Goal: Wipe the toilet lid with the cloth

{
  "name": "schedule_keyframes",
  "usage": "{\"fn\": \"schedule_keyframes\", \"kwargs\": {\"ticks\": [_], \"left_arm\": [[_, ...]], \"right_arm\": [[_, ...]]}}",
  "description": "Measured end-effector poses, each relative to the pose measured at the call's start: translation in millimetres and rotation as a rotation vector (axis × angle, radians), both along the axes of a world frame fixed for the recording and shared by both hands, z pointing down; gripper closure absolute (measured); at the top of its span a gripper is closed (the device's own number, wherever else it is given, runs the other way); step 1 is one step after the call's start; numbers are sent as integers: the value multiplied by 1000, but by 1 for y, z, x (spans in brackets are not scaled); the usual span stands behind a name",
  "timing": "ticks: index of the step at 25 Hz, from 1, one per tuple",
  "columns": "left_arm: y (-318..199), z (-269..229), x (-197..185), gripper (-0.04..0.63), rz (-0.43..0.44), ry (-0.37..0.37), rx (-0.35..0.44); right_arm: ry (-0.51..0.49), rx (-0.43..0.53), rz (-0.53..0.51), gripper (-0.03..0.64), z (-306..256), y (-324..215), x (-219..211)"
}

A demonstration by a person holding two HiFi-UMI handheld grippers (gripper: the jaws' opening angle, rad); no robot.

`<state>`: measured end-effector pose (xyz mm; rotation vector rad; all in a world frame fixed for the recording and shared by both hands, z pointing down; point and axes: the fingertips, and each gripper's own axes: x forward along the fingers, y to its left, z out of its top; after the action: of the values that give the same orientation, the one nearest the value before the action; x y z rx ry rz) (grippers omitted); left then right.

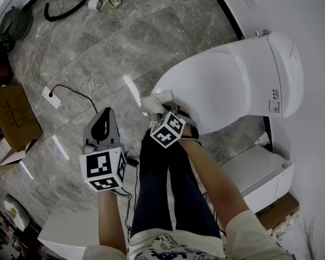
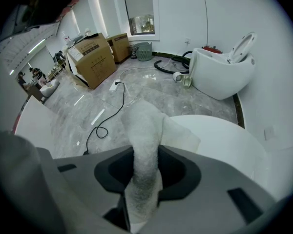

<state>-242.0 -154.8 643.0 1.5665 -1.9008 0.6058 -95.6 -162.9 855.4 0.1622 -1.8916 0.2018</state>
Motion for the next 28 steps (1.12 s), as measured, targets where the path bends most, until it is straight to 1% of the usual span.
{"fn": "schedule_keyframes", "kwargs": {"ticks": [4, 10, 18, 28], "left_arm": [[-6, -1, 8, 586, 11, 5, -1], [-18, -5, 21, 586, 38, 5, 6], [-33, -6, 36, 586, 66, 5, 5], [-52, -6, 56, 586, 106, 6, -3]], "right_arm": [[-4, -8, -6, 503, -2, -6, 16], [-7, 5, 38, 505, -6, -27, 49], [4, 33, 115, 506, -10, -70, 103], [3, 67, 189, 506, -14, -112, 149]]}}
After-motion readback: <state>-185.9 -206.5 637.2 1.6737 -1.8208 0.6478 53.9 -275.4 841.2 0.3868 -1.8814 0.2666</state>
